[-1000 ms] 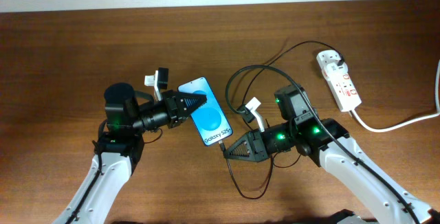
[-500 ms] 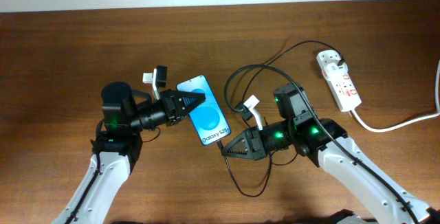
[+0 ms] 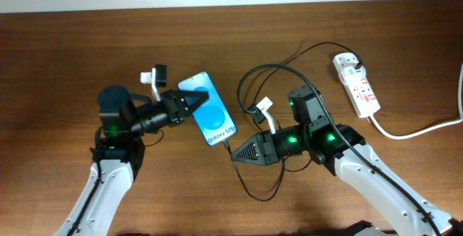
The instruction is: Plug charger to phone and switch on socket
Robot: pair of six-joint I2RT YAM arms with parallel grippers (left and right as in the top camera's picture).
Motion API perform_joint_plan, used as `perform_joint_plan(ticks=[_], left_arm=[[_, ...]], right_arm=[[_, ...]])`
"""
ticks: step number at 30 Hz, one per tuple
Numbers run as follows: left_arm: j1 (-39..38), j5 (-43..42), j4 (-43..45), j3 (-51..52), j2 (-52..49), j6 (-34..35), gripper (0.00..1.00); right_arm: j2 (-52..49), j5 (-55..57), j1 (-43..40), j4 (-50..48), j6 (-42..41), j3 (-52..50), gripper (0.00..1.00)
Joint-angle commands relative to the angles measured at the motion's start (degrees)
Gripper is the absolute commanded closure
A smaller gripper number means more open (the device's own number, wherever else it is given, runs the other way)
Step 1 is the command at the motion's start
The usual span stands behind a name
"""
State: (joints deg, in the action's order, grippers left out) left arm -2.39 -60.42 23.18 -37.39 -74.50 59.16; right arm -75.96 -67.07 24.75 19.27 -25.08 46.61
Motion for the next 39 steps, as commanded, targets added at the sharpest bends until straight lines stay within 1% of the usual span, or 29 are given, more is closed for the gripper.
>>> perform_joint_plan(ticks=[1,4,8,10,13,14,19,21,23,27,30,33,36,39], left_arm=[[1.8,1.4,3.4,0.0,0.2,2.3,1.0],[1.8,1.4,3.3,0.0,0.2,3.0,1.0],[0.4,1.2,3.1,0.0,0.2,3.1,1.0],[-1.2,1.4,3.1,0.0,0.2,3.1,1.0],[-2.3,1.4,3.1,0.0,0.2,3.1,1.0],[-2.5,1.4,3.1,0.0,0.2,3.1,1.0],[-2.9,2.1,1.2,0.0,0.2,2.9,1.0],[-2.9,2.4,-0.6,0.1,0.2,2.9,1.0],[-3.1,2.2,-0.6,0.1,0.2,2.9,1.0],[-7.2,2.2,-0.5,0.1,0.2,1.4,1.0],[-8.8,2.2,-0.8,0.1,0.2,0.9,1.0],[-10.3,1.8,-1.4,0.1,0.2,-0.4,1.0],[-10.7,-1.3,-1.4,0.1,0.2,-1.5,1.0],[-10.7,-2.5,-1.4,0.1,0.2,-1.7,1.0]], right_arm=[[0.2,0.0,-0.1,0.4,0.8,1.3,0.66],[0.2,0.6,0.0,0.4,2.4,1.3,0.57],[0.2,4.8,0.0,-0.3,2.5,1.3,0.57],[0.2,4.8,0.0,-2.0,2.5,1.3,0.68],[0.2,4.8,0.0,-2.4,2.5,1.3,0.71],[0.2,4.8,0.0,-2.4,2.5,1.3,0.73],[0.2,4.7,0.0,-2.3,2.5,1.3,0.87],[0.2,4.8,0.0,-2.4,2.5,1.3,0.95],[0.2,4.8,0.0,-2.4,2.4,1.3,0.96],[0.2,4.8,0.0,-4.1,2.1,1.3,0.96],[0.2,4.8,0.0,-4.3,2.1,1.3,0.96],[0.2,4.8,0.0,-7.7,-0.6,1.3,0.96],[0.2,4.6,0.0,-8.2,-0.7,1.3,0.96],[0.2,4.6,-0.1,-8.7,-0.8,1.3,0.96]])
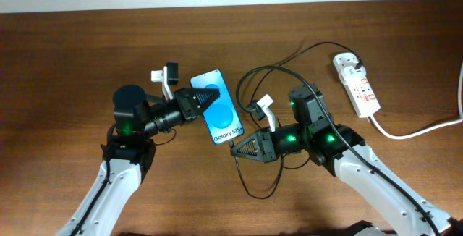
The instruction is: Plug charger to phone and switch on socket
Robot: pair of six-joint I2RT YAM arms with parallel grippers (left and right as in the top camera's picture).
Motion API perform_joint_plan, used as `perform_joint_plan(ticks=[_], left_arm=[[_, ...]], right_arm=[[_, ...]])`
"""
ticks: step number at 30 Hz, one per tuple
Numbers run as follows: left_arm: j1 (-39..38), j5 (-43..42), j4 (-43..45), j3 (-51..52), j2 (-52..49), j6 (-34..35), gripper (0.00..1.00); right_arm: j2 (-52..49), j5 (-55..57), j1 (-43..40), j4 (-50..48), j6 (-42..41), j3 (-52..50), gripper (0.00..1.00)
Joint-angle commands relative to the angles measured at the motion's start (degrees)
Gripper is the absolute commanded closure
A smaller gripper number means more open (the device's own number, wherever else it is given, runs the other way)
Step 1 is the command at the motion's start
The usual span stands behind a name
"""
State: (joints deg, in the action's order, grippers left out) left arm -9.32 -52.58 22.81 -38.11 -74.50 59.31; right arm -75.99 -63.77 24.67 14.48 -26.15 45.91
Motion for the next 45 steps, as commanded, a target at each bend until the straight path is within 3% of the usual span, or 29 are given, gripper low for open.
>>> perform_joint_plan(ticks=[1,15,29,35,37,39,45], left_arm=[[-3.8,-11.2,-1.1,0.8,0.2,-2.5,1.0],[-3.8,-15.8,-3.3,0.8,0.2,-5.0,1.0],[-4.6,-15.1,-6.1,0.8,0.2,-6.3,1.0],[0.2,-15.0,-3.9,0.8,0.2,-6.3,1.0],[2.0,-15.3,-1.3,0.8,0.2,-6.4,1.0],[2.6,-15.3,-1.4,0.8,0.1,-11.8,1.0],[2.5,0.5,-19.1,0.8,0.1,-23.1,1.0]], right_arm=[[0.2,1.3,0.0,-4.1,0.3,2.0,0.96],[0.2,2.1,0.0,-5.4,-0.6,4.0,0.96],[0.2,0.0,-2.3,-7.4,-2.9,4.0,0.95],[0.2,0.0,-2.3,-3.7,-1.6,4.0,0.84],[0.2,1.1,-2.3,0.6,0.9,4.0,0.74],[0.2,3.2,-2.3,5.9,3.7,3.9,0.67],[0.2,12.7,-2.3,18.9,6.4,3.9,0.64]])
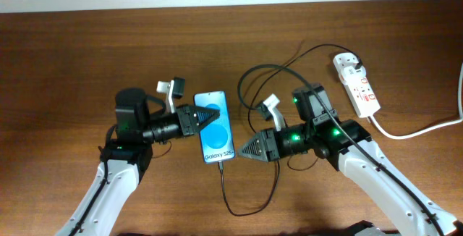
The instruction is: Plug charger to phone and switch on socket
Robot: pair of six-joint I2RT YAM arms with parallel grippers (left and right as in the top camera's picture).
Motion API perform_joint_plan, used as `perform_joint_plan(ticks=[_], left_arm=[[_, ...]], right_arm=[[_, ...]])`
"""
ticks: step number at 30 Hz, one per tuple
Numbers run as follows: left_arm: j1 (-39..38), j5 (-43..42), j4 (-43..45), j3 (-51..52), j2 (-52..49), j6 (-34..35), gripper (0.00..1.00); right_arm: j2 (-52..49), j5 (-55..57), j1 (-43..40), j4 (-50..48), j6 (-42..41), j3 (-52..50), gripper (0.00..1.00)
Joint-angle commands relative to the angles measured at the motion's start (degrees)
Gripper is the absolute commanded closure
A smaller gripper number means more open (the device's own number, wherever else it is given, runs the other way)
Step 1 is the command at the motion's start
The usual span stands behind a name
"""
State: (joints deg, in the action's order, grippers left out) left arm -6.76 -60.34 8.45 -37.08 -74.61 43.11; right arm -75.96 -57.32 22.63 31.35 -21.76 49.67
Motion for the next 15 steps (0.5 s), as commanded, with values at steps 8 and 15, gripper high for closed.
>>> perform_joint_plan(ticks=[8,15], left_arm=[[-3.4,20.5,-8.8,-1.1,-8.2,-14.4,1.0],[-4.0,16.7,-8.0,-6.8,-24.7,-14.5,1.0]], right_arm=[[0.2,22.8,-0.2,14.2,1.8,0.2,0.5],[0.2,25.1,-0.2,18.4,1.8,0.2,0.48]])
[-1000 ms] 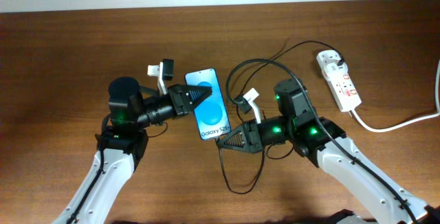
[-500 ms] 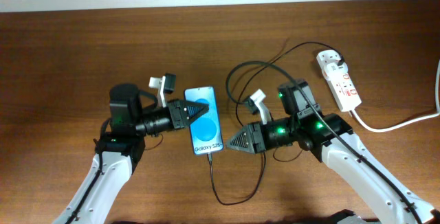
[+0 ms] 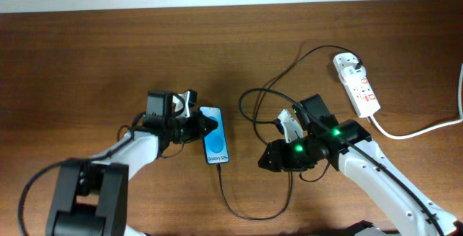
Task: Plug charger to phone and switch on socket
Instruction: 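Lay the phone flat on the table with the left gripper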
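The phone (image 3: 215, 137) with a blue screen lies left of centre, its long side running near to far. The black charger cable (image 3: 249, 216) is plugged into its near end and loops across the wood toward the white socket strip (image 3: 357, 84) at the far right. My left gripper (image 3: 205, 126) reaches in from the left and is shut on the phone's far left edge. My right gripper (image 3: 266, 161) hangs right of the phone, apart from it, with nothing between its fingers. The socket's switch is too small to read.
A white mains lead (image 3: 419, 129) runs from the strip off the right edge. Cable loops (image 3: 253, 95) lie between the phone and the strip, partly under the right arm. The table's far edge meets a pale wall.
The left arm has swung round, and the phone now sits a little nearer and looks narrower. The right gripper has drawn back to the right, further from the phone. The cable stays plugged in.
At first the left gripper held the phone slanted while the right gripper held the cable's plug at its near end. Later the phone was straighter, with the plug still at the port. By the last moment the cable was in and the right gripper had let go.
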Robot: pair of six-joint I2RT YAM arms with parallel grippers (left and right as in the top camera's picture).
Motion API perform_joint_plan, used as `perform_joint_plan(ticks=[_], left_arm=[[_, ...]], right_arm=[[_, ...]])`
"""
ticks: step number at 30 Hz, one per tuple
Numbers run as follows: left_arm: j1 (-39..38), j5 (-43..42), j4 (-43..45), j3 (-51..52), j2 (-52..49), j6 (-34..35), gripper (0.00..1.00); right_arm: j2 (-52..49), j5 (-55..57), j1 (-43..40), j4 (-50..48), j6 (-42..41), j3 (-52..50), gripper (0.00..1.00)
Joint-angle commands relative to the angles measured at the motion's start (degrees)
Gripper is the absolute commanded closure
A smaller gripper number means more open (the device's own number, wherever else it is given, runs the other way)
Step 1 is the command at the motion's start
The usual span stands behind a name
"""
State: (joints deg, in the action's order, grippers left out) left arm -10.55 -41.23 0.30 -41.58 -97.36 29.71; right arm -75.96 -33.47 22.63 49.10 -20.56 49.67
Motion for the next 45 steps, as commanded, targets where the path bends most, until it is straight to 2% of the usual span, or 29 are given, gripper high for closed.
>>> perform_joint_plan(ticks=[1,5,6,7,8,16,19,21,27,30,36,37,41,44,45], left_arm=[[-0.2,-2.3,-0.2,-2.3,-2.3,-1.1,1.0],[-0.2,0.6,-3.2,-2.3,-5.3,-1.2,1.0],[-0.2,0.6,-3.0,-2.3,-5.9,-1.4,1.0],[-0.2,1.0,-3.0,-2.3,-6.5,-1.4,1.0],[-0.2,1.6,-3.2,-2.2,-7.3,-1.4,1.0],[-0.2,8.4,-6.9,-2.2,-8.5,-1.3,0.95],[-0.2,9.4,-7.7,-2.2,-8.5,-1.3,0.85],[-0.2,9.4,-7.7,-2.2,-8.5,-1.3,0.74],[-0.2,11.4,-9.1,-2.2,-8.5,-1.3,0.61],[-0.2,16.6,-12.0,-2.2,-8.5,-1.3,0.58],[-0.2,22.2,-13.7,-2.3,-8.5,-1.4,0.61],[-0.2,22.2,-13.7,-2.3,-8.5,-2.4,0.63],[-3.2,20.5,-14.2,-2.5,-8.5,-13.8,0.64],[-6.6,20.7,-16.2,-3.9,-8.5,-21.4,0.62],[-7.6,20.7,-17.1,-4.7,-8.5,-23.4,0.59]], right_arm=[[0.2,1.2,-0.2,0.9,0.6,0.2,0.47],[0.2,1.2,-0.2,1.1,0.6,0.1,0.33],[0.2,1.3,-0.2,1.1,0.6,0.1,0.25],[0.2,1.3,-0.2,1.1,0.6,0.1,0.08],[0.2,2.0,-0.2,1.1,0.7,0.1,0.02],[0.2,4.2,-0.2,1.9,0.6,0.1,0.02],[0.2,4.2,-0.2,1.9,0.6,0.1,0.02],[0.2,4.2,-0.2,1.9,0.6,0.1,0.02],[0.2,4.2,-0.2,1.9,0.6,0.1,0.02],[0.2,4.2,-0.2,1.9,0.6,0.1,0.02],[0.2,4.2,-0.2,1.9,0.6,0.1,0.02],[0.2,4.2,-0.2,1.9,0.6,0.1,0.02],[0.2,4.2,-0.2,1.9,0.6,0.1,0.02],[0.2,4.2,-0.2,1.9,0.6,0.1,0.02],[0.2,4.2,-0.2,1.9,0.6,0.1,0.02]])
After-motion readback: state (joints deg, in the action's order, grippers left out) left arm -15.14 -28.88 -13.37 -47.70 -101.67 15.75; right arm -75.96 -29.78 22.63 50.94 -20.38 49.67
